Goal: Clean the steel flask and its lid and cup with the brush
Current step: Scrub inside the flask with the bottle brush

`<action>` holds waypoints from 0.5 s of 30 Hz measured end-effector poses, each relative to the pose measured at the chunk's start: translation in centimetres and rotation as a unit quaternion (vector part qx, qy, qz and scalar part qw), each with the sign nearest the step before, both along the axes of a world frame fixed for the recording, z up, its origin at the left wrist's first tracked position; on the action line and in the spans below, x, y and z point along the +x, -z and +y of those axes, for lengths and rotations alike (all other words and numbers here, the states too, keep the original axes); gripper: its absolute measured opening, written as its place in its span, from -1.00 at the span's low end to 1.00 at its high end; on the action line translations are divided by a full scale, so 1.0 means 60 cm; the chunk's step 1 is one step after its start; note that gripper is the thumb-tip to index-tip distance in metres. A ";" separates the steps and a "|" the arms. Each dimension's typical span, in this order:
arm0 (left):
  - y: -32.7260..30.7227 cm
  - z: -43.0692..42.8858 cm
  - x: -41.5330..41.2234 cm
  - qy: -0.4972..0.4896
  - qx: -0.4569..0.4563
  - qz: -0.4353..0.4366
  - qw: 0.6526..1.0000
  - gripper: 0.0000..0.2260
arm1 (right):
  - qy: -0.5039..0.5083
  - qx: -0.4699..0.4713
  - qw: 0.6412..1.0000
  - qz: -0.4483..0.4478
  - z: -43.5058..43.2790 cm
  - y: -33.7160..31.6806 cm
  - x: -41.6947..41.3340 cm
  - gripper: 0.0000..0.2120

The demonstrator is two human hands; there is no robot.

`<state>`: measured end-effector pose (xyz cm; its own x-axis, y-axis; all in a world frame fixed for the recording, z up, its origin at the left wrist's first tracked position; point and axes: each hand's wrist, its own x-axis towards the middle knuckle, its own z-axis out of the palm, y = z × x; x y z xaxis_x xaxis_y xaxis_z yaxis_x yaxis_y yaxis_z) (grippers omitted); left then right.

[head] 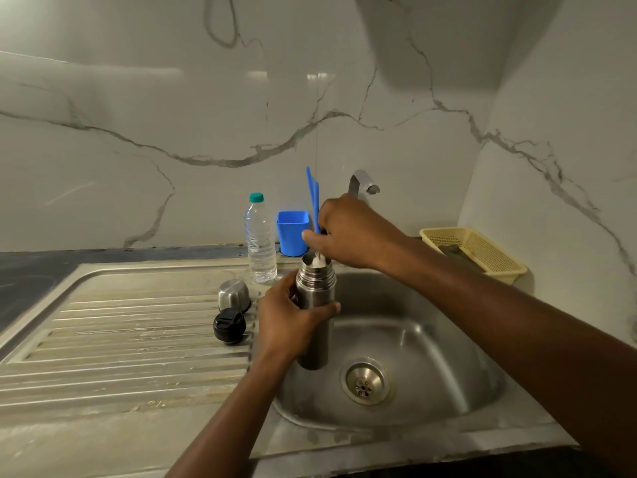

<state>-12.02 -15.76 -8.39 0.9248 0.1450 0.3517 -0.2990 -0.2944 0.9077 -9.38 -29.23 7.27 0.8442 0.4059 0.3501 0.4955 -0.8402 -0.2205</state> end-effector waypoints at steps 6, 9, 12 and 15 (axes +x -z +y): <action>0.004 0.001 0.002 -0.001 0.002 0.001 1.000 -0.44 | 0.036 0.040 0.997 -0.047 0.006 -0.018 0.005 -0.53; 0.003 -0.002 0.001 0.000 0.003 -0.004 1.000 -0.44 | 0.010 -0.005 1.000 0.018 0.014 0.006 -0.005 -0.51; 0.003 0.002 0.003 -0.002 0.005 0.002 1.000 -0.45 | -0.008 -0.031 0.998 0.054 0.010 0.003 -0.009 -0.50; 0.006 0.007 0.007 0.003 0.004 0.011 1.000 -0.44 | -0.018 0.030 0.998 0.056 -0.006 -0.032 0.003 -0.54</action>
